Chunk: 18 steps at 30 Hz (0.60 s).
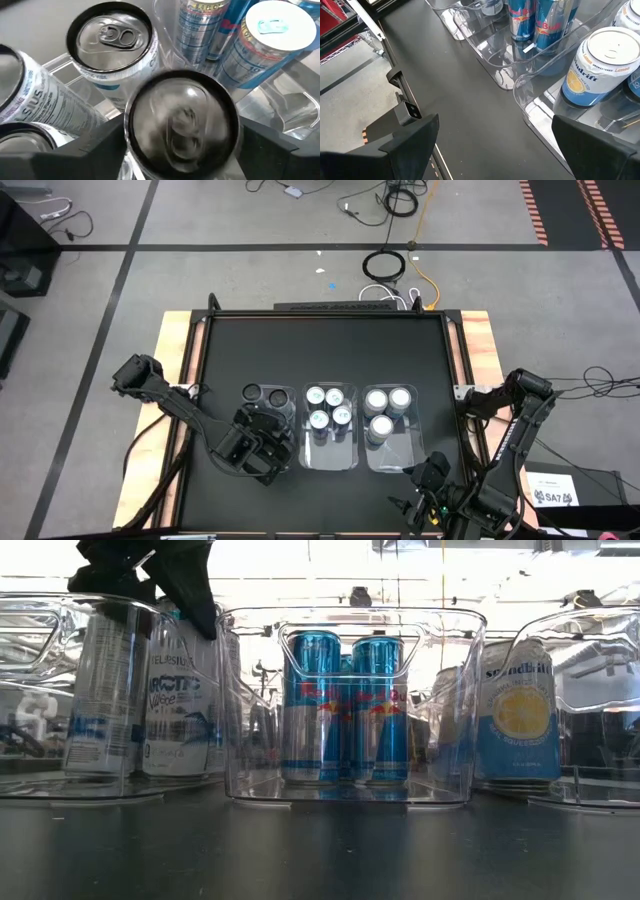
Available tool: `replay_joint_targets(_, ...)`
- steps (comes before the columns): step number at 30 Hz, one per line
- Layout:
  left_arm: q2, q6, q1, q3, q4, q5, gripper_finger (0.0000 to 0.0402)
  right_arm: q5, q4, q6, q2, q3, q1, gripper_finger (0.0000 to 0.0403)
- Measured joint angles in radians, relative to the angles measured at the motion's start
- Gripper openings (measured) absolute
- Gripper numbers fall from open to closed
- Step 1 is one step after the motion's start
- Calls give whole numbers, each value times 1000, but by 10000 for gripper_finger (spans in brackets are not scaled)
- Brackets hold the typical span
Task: Sort soda cans
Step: Put the white soda can into the left transparent bin, then put the white and blue soda can into the right transparent bin
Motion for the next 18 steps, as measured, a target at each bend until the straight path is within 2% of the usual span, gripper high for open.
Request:
replay_joint_targets(5,0,-5,0,2,2,2,353,0,0,0,0,0,0,381)
replay_joint_targets(10,0,15,1,39,6,6,356,0,0,-3,0,0,0,381)
replay_joint_targets(18,-1,136,0,111,-5,52,356,0,0,-3,0,0,0,381)
